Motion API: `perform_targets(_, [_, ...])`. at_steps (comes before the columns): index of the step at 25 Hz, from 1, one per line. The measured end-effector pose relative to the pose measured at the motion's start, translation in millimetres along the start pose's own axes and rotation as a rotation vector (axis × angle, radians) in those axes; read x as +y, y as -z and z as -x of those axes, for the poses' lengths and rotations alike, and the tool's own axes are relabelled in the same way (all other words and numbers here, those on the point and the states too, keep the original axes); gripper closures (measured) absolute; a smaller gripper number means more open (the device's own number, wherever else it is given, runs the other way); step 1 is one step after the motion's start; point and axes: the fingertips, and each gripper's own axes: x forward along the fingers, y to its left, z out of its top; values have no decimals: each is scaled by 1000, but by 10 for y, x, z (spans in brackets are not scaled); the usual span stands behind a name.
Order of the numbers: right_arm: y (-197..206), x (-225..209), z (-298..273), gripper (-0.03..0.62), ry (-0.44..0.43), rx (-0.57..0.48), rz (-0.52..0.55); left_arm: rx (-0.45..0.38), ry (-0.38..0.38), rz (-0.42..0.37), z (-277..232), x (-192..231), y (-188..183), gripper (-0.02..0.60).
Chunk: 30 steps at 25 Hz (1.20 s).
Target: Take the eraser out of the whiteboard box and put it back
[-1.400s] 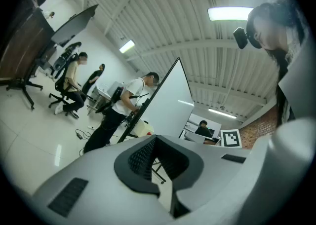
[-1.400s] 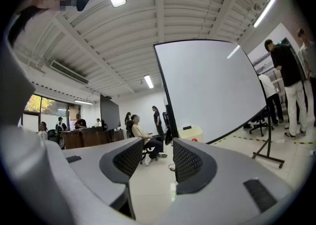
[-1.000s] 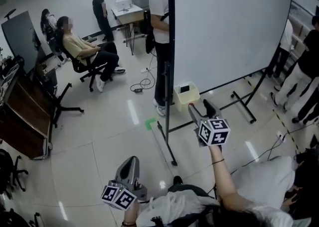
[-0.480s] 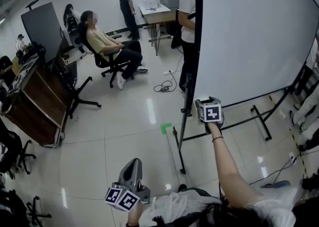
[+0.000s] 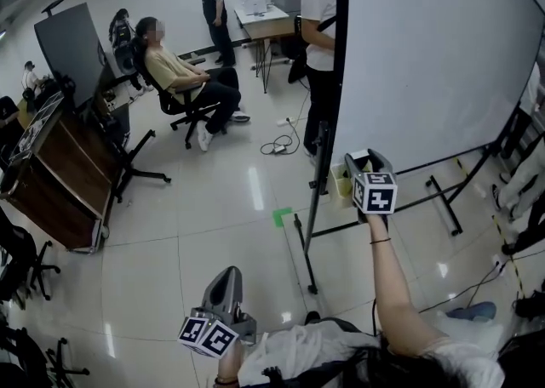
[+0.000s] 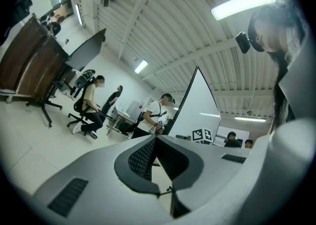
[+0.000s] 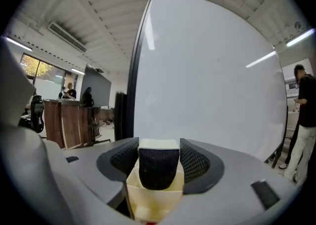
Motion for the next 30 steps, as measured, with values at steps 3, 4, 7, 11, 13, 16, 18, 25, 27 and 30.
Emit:
perform_targets(3, [-493, 148, 503, 324, -15, -125, 9, 22, 33, -6, 80, -17, 11, 594])
perform_targets(4, [-607, 215, 694, 324, -23, -154, 14, 31, 42, -3, 110, -21, 12, 594])
perform_targets(7, [-735, 447, 1268, 324, -38, -201, 29, 58, 73, 8, 221, -43, 32, 594])
perform_targets(11, [-512, 785, 1954, 325, -52, -201, -3, 112, 125, 10, 381, -83, 149, 594])
perform_targets(13, [-332, 979, 2237, 326, -60, -182, -22, 140, 153, 10, 459, -116, 217, 594])
perform_targets(16, [38, 1272, 2599, 326, -57, -138, -64, 179, 198, 7, 590, -171, 346, 594])
perform_targets(18, [335, 1454, 2809, 326, -58, -98, -108, 208, 230, 10, 679, -219, 466, 594])
perform_targets(25, [921, 1788, 3344, 325, -65, 7, -148, 301, 375, -38, 963, -574, 693, 594])
perform_targets(27, [975, 1810, 3442, 326, -66, 20, -150, 334, 404, -78, 1061, -650, 745, 594])
perform_targets(30, [1013, 1838, 3519, 325, -71, 28, -148, 324, 400, -104, 1163, -667, 721, 592])
